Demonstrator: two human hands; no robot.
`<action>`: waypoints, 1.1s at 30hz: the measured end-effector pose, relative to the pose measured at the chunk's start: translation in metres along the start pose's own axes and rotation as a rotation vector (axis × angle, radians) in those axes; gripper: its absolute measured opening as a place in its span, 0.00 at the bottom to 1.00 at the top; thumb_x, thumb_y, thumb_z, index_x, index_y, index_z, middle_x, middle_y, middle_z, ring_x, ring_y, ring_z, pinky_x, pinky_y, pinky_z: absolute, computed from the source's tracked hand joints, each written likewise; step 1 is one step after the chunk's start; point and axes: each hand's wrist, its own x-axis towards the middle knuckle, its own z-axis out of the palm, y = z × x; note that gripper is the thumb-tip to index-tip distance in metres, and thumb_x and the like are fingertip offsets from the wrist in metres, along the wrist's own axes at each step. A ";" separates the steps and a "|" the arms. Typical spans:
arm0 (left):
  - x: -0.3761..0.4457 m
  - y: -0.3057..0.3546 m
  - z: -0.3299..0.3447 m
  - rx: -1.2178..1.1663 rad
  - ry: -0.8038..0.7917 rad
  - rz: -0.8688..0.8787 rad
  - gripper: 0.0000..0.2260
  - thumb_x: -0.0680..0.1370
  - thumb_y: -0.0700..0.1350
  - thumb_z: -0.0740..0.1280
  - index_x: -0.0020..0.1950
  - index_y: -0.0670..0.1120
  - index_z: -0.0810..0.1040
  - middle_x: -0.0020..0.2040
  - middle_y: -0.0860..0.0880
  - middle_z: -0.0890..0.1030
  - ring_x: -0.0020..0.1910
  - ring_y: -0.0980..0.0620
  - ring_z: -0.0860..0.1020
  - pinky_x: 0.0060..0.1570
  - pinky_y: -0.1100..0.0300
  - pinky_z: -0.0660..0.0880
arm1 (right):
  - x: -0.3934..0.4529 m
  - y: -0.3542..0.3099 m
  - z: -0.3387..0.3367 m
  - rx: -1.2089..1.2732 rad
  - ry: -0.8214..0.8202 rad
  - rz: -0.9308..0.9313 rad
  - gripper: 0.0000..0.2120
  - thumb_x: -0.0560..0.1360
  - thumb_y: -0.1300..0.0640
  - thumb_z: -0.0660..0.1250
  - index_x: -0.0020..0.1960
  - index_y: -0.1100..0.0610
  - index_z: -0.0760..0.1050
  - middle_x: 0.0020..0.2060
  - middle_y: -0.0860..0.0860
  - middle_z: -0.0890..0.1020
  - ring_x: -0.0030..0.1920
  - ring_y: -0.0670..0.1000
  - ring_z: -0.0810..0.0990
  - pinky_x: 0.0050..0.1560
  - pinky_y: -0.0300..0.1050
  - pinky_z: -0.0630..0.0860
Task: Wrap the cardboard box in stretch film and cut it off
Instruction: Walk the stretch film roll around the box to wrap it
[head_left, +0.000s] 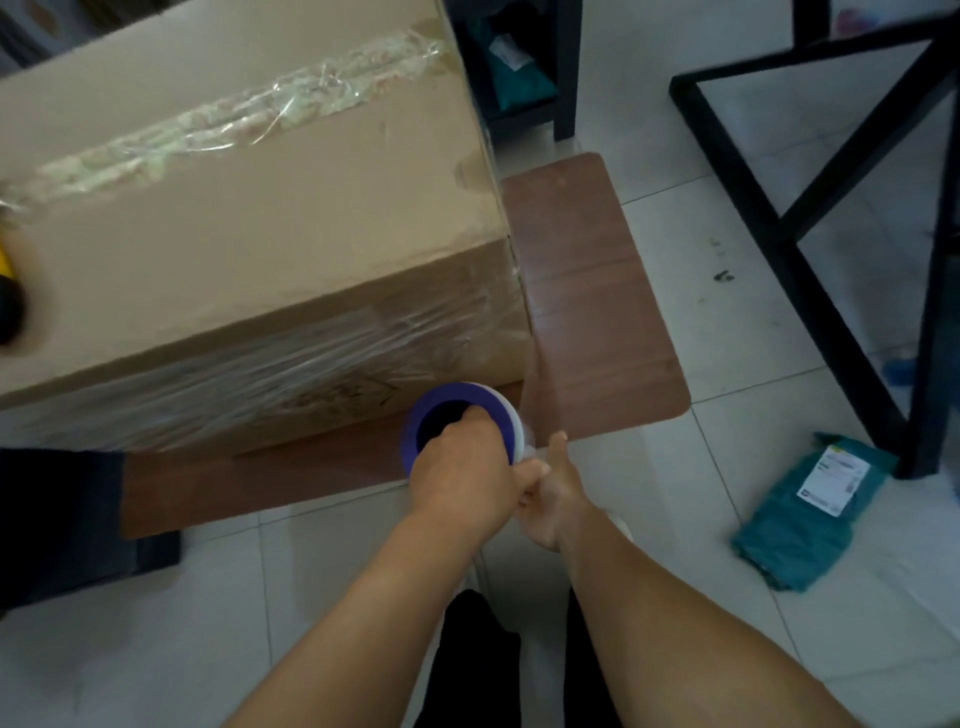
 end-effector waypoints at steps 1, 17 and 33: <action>0.001 -0.005 -0.001 0.013 -0.009 0.020 0.26 0.72 0.60 0.69 0.57 0.43 0.69 0.49 0.46 0.79 0.46 0.45 0.79 0.38 0.56 0.71 | 0.001 0.004 0.003 0.026 0.016 -0.012 0.37 0.80 0.34 0.43 0.60 0.63 0.76 0.41 0.58 0.86 0.53 0.56 0.81 0.70 0.52 0.69; -0.004 -0.072 -0.006 0.239 -0.079 0.250 0.22 0.74 0.57 0.68 0.58 0.43 0.68 0.53 0.45 0.80 0.50 0.46 0.80 0.45 0.55 0.76 | 0.008 0.083 0.048 0.254 0.133 -0.113 0.36 0.79 0.33 0.45 0.56 0.61 0.77 0.60 0.65 0.80 0.63 0.63 0.77 0.68 0.59 0.70; -0.001 -0.117 -0.015 0.280 -0.036 0.355 0.22 0.74 0.58 0.68 0.57 0.43 0.68 0.52 0.46 0.79 0.49 0.47 0.79 0.44 0.56 0.75 | 0.014 0.117 0.073 0.292 0.161 -0.169 0.34 0.80 0.35 0.44 0.51 0.60 0.77 0.31 0.53 0.82 0.40 0.52 0.79 0.46 0.44 0.75</action>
